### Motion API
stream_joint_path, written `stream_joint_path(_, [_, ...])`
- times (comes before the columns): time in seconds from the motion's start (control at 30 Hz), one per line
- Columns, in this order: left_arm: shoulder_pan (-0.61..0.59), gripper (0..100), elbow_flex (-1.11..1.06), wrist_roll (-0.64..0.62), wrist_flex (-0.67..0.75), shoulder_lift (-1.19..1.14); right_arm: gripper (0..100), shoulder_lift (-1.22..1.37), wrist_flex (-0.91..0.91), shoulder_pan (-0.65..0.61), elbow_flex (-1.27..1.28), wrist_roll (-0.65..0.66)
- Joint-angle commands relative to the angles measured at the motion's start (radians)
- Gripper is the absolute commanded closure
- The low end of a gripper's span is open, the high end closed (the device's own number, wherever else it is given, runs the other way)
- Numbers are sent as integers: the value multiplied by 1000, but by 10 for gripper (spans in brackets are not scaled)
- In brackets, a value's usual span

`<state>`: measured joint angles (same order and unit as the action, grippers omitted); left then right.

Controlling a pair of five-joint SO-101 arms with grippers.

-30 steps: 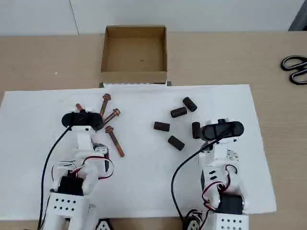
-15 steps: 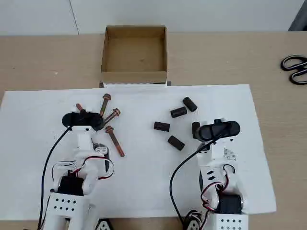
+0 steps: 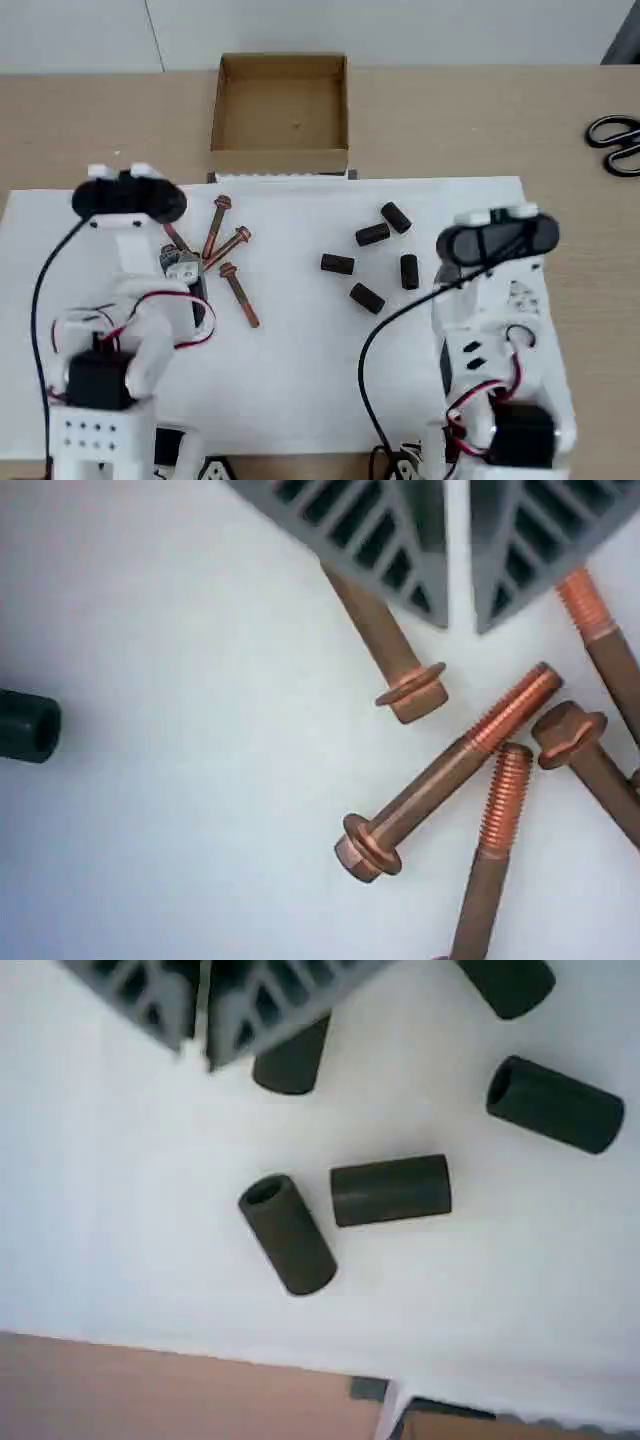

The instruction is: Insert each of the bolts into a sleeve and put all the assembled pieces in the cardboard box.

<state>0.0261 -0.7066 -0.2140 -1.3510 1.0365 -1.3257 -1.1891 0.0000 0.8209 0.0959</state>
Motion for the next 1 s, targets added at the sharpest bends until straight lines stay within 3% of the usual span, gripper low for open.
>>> stream_joint_path(0.0, [0,992,315,-48,-155,-207,995,348,-182,13,-443,-5])
stream_joint_path(0.17, [-3,992,664,14,-377,-529,995,708,-470,13,-864,-2])
stream_joint_path(0.27, [-28,992,762,157,-402,-669,995,842,-483,13,-953,11])
stream_joint_path(0.4, [-66,992,791,278,-391,-758,995,915,-463,-18,-973,135])
stream_joint_path(0.6, [-135,988,791,281,-393,-902,952,1109,-478,-25,-973,127])
stream_joint_path(0.77, [-209,902,791,281,-385,-1020,916,1257,-490,-35,-974,55])
stream_joint_path(0.97, [-230,885,791,285,-365,-1114,905,1349,-490,-113,-973,-6])
